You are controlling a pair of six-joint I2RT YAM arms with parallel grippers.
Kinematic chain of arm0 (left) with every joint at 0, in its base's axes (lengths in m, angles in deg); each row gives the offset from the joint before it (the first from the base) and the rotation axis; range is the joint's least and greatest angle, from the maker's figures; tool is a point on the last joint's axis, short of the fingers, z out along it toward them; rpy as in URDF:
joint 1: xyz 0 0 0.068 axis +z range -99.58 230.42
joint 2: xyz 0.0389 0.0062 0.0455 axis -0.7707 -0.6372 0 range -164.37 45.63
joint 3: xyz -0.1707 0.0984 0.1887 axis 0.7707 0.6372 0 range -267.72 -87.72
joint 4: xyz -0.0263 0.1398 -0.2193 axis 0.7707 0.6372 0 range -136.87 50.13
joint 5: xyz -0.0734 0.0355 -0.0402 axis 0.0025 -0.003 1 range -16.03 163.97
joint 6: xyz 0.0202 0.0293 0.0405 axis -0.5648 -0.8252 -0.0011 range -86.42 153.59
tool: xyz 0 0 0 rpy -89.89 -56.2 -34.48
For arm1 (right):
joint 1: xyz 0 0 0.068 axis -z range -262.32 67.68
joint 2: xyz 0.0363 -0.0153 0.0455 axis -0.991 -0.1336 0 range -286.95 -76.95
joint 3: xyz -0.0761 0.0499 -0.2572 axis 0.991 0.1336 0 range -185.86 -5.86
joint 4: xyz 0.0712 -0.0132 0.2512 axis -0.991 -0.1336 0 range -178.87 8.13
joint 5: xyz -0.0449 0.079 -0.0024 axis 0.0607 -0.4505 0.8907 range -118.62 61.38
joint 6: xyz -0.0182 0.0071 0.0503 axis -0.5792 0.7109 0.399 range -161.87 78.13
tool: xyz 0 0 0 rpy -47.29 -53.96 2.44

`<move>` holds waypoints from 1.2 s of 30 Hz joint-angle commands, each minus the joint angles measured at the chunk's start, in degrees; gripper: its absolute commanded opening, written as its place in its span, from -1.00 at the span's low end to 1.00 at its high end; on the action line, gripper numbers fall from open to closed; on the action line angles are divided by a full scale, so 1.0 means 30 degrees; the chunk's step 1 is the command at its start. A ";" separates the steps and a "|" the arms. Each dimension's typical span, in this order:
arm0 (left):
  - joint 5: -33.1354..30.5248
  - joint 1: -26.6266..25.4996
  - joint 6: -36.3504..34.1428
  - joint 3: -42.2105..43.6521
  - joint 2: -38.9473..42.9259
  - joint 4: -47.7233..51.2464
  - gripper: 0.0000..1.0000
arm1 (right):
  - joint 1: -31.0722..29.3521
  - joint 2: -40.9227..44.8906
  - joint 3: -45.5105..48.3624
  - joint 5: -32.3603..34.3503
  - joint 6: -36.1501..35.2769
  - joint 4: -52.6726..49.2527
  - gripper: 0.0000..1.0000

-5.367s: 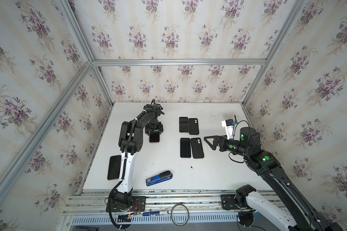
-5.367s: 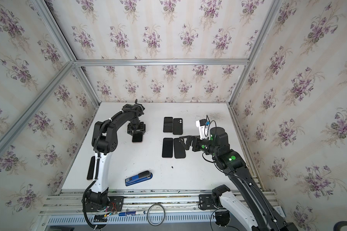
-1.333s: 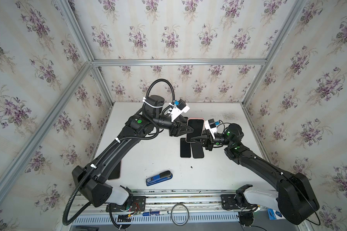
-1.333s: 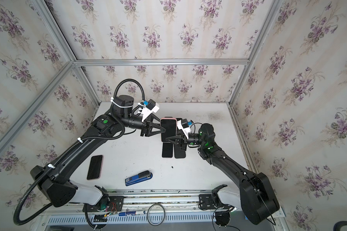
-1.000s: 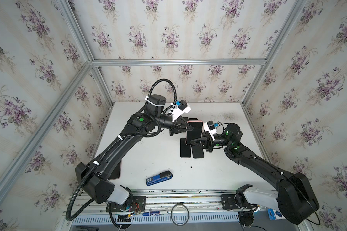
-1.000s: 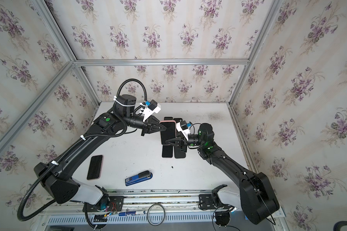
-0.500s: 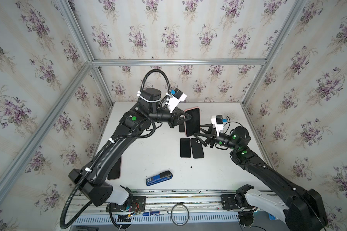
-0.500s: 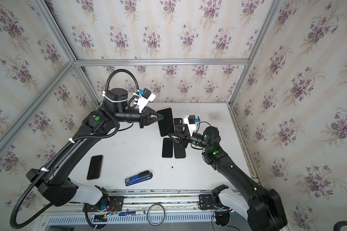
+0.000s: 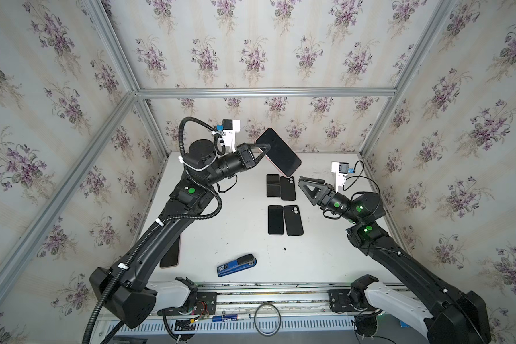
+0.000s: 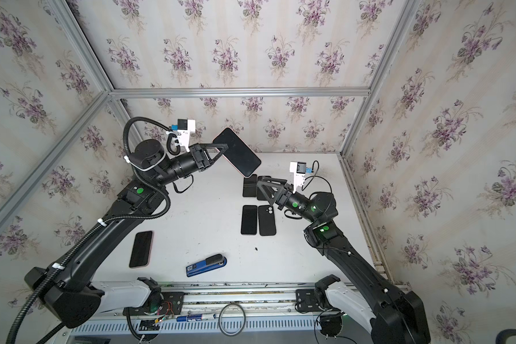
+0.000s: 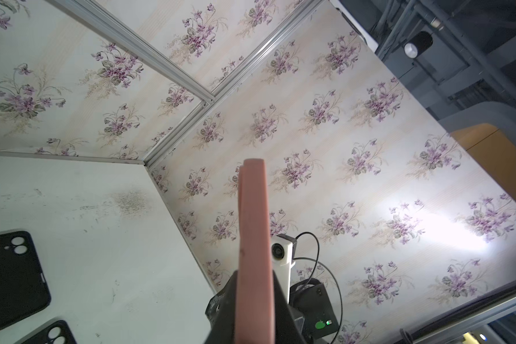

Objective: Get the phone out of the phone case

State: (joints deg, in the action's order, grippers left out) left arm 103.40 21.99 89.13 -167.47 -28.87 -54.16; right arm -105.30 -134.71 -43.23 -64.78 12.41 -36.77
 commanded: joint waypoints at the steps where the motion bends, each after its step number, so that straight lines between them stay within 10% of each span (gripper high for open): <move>1: 0.0035 -0.0213 0.2235 0.0322 0.0136 -0.3338 -1.00 | -0.0183 -0.0748 0.0005 -0.0763 0.2365 0.4774 0.34; 36: -0.0429 -0.0896 0.1552 0.1238 0.0238 -0.4301 -1.00 | -0.1270 -0.3189 -0.0934 -0.1481 0.3574 0.8155 -0.50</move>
State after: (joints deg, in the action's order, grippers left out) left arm 101.30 19.37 93.79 -163.75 -28.50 -61.02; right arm -108.95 -144.15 -45.22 -68.87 22.66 -15.53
